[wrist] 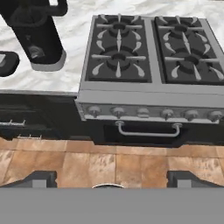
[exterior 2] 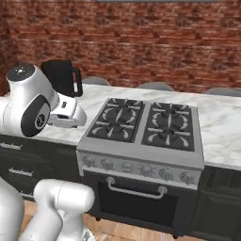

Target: Grab the lemon wedge and lime from the fridge, place them in the blender, close the lid, and turn on the blender to create a marinade.

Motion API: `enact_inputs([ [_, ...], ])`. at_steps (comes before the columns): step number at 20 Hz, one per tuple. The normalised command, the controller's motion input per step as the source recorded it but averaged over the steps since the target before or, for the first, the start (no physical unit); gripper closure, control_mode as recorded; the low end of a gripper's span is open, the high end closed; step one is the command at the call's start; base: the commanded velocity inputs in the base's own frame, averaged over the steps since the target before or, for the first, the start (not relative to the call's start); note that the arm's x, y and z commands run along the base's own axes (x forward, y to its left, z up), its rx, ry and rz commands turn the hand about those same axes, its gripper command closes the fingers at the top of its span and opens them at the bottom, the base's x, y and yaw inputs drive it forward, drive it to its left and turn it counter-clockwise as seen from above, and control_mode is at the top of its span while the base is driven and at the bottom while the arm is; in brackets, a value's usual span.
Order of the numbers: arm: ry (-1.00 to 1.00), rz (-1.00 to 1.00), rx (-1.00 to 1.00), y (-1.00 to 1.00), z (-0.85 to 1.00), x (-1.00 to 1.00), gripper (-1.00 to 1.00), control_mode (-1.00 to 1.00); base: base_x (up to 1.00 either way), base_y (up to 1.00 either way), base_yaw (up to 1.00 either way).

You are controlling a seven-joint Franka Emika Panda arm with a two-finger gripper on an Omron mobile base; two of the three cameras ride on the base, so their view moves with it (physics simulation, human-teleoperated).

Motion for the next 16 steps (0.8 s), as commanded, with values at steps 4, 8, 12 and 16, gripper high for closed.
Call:
enact_inputs([
  [4, 0.00, 0.00, 0.00, 0.00, 0.00, 0.00, -1.00, 1.00, -0.77, -0.10, -0.58],
  [8, 0.00, 0.00, 0.00, 0.00, 0.00, 0.00, -1.00, 1.00, -0.28, -0.19, -0.71],
  [12, 0.00, 0.00, 0.00, 0.00, 0.00, 0.00, -1.00, 1.00, 0.00, -0.38, -0.79],
  [16, 0.00, 0.00, 0.00, 0.00, 0.00, 0.00, -1.00, 1.00, 0.00, -0.57, -0.77],
])
